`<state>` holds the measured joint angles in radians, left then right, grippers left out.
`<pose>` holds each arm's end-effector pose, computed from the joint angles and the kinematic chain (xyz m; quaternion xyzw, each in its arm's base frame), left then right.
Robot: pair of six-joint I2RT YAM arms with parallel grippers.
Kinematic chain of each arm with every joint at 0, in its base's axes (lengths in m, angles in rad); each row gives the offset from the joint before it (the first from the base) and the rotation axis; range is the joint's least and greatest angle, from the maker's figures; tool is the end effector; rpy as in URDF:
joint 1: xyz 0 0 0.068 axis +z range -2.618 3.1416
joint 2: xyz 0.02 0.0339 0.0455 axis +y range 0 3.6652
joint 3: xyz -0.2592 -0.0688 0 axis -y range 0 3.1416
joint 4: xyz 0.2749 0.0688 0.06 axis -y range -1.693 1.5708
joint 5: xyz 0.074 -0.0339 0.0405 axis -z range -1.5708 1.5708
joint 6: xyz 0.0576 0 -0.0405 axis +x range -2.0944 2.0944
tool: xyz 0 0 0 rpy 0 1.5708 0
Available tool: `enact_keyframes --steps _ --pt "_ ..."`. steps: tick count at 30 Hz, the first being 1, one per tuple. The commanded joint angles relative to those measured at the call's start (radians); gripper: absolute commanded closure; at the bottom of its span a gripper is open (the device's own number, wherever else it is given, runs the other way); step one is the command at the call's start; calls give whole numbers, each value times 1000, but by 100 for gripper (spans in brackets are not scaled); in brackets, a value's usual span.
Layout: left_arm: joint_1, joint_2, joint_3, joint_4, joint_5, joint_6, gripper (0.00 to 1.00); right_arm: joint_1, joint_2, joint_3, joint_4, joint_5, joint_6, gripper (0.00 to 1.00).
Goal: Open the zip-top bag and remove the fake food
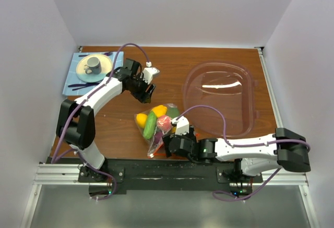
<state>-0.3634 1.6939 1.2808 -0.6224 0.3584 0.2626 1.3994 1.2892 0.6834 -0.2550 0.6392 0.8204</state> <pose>0.3601 -0.1586 0.2053 0.3370 0.8883 -0.1848 0.2512 0.0827 0.2764 0.1641 -0.1495 0.8843 0.1645 0.4106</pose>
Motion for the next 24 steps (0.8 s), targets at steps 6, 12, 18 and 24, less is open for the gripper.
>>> enact_keyframes --steps 6,12,18,24 --pt "-2 -73 -69 -79 198 16 34 4 36 -65 362 -38 -136 1" --pt "-2 -103 -138 -82 224 32 30 4 101 -33 395 -49 -164 1" --pt "-2 -161 -152 -155 225 82 67 4 177 -7 376 2 -136 1" --pt "1 -226 -169 -218 180 102 100 4 254 16 396 -22 -158 9"
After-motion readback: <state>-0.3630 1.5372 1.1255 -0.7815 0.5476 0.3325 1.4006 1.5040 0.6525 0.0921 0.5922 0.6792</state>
